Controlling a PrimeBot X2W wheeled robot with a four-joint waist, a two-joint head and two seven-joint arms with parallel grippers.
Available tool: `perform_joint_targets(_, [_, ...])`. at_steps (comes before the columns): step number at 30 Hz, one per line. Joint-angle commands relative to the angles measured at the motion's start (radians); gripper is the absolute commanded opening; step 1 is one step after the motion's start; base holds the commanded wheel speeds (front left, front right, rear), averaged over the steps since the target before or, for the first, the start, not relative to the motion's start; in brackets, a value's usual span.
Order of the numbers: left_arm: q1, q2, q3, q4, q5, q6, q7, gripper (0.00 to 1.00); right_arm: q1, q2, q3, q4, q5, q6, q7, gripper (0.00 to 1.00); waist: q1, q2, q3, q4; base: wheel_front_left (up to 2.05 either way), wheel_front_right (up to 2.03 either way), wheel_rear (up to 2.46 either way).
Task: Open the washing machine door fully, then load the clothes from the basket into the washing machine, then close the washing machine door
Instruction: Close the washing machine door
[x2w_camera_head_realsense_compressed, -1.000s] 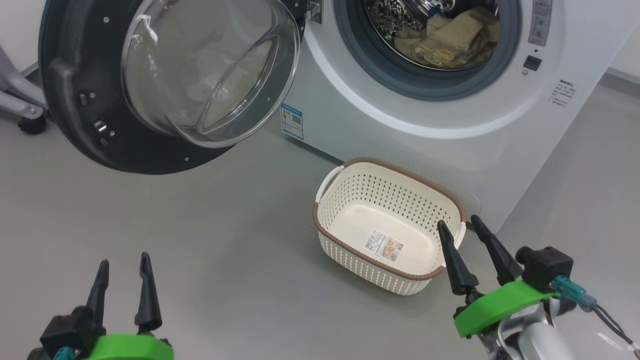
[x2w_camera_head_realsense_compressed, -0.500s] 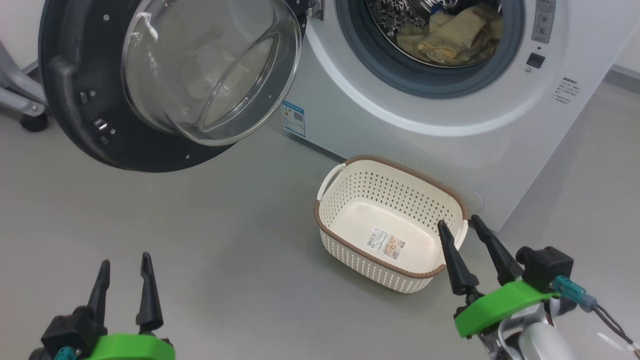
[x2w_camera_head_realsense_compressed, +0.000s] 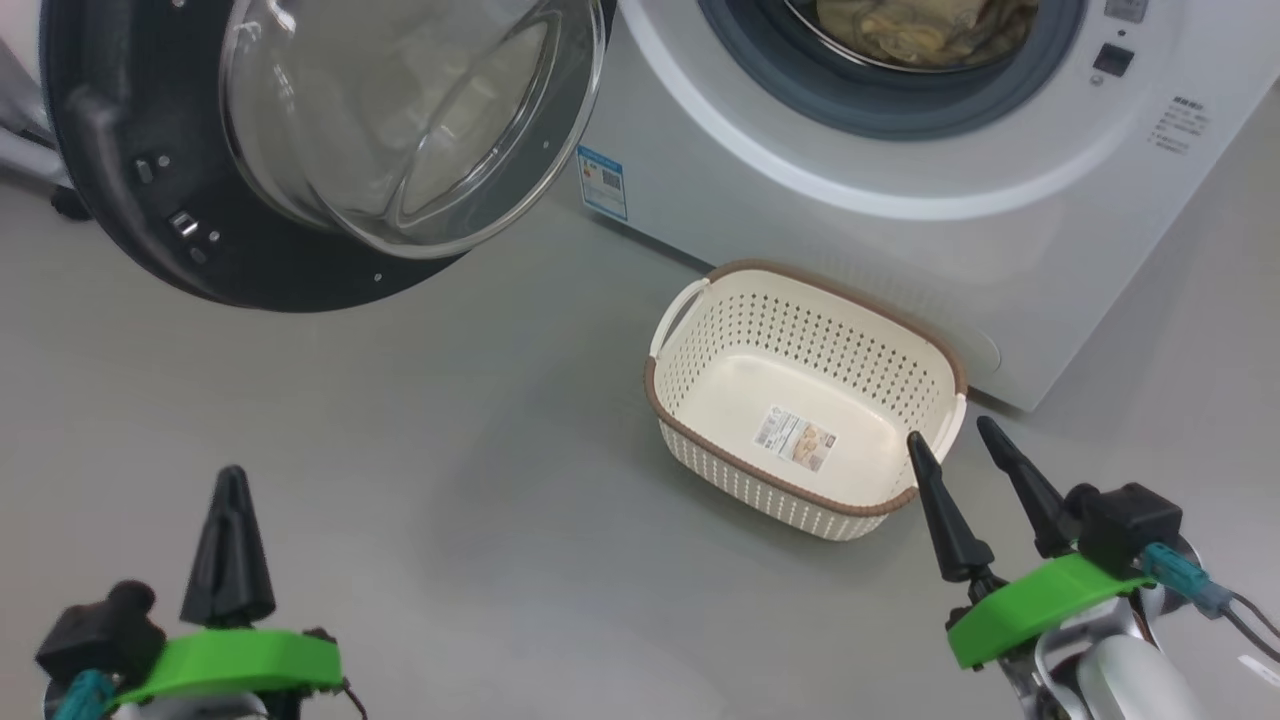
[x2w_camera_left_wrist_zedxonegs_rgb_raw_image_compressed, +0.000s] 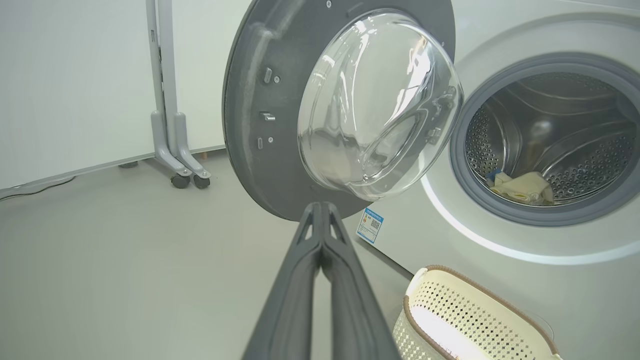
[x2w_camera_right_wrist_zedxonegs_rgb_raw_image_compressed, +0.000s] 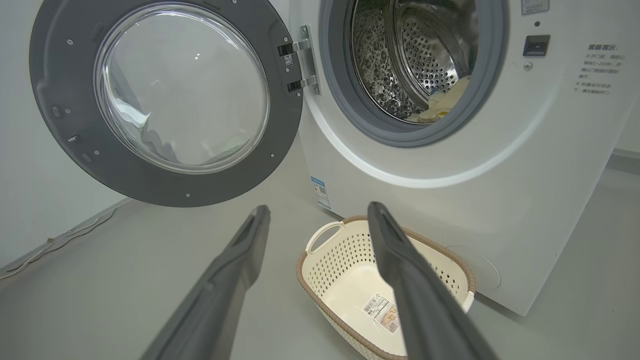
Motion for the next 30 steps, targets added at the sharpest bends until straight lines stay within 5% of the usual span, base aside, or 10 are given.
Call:
perform_joint_targets(1, [-0.069,0.004,0.059,-0.06,-0.027,0.0,-0.014,0.0,-0.026,-0.032,0.017,-0.04,-0.012,-0.003,-0.01,1.0,0.0,0.0,0.052,-0.004,0.0,0.0,0.0])
perform_joint_targets(6, [-0.132,0.012,0.158,-0.132,-0.064,0.0,-0.014,0.0,-0.043,-0.092,0.037,-0.048,-0.019,-0.003,-0.01,1.0,0.0,0.0,0.146,-0.028,0.0,0.0,0.0])
perform_joint_targets(11, [-0.222,0.086,0.29,-0.172,-0.116,0.0,-0.014,0.0,-0.066,-0.146,0.051,-0.054,-0.021,-0.003,-0.01,1.0,0.0,0.0,0.214,-0.059,0.0,0.0,0.0])
perform_joint_targets(15, [-0.338,0.147,0.383,-0.132,-0.307,0.0,-0.006,0.0,-0.085,-0.175,0.047,-0.063,-0.017,-0.003,-0.01,1.0,0.0,0.0,0.257,-0.082,0.0,0.0,0.0])
perform_joint_targets(22, [-0.575,0.348,0.563,0.138,-0.602,0.001,0.071,0.0,-0.11,-0.215,0.043,-0.084,-0.018,-0.003,-0.01,1.0,0.0,0.0,0.323,-0.142,0.0,0.0,0.0])
perform_joint_targets(30, [-0.732,0.515,0.646,0.467,-0.714,0.013,0.174,0.0,-0.124,-0.224,0.052,-0.094,-0.014,-0.003,-0.01,1.0,0.0,0.0,0.345,-0.211,0.0,0.0,0.0])
